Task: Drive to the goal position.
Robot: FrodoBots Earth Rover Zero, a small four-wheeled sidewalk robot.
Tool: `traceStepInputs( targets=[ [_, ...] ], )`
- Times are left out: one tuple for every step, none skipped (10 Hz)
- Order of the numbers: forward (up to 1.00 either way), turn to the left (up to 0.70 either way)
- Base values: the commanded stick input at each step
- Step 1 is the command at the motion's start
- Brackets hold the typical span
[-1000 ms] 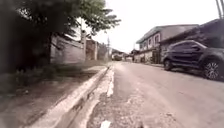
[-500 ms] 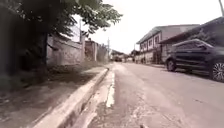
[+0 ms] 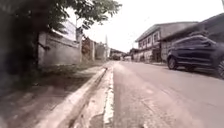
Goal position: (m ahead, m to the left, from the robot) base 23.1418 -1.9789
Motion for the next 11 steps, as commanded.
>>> traceStepInputs(
  targets=[
    [0.70,0.00],
    [0.70,0.00],
    [0.70,0.00],
    [0.70,0.00],
    [0.70,0.00],
    [0.70,0.00],
    [0.70,-0.01],
    [0.70,-0.03],
    [0.70,-0.22],
    [0.70,-0.22],
    [0.70,-0.03]
  ],
)
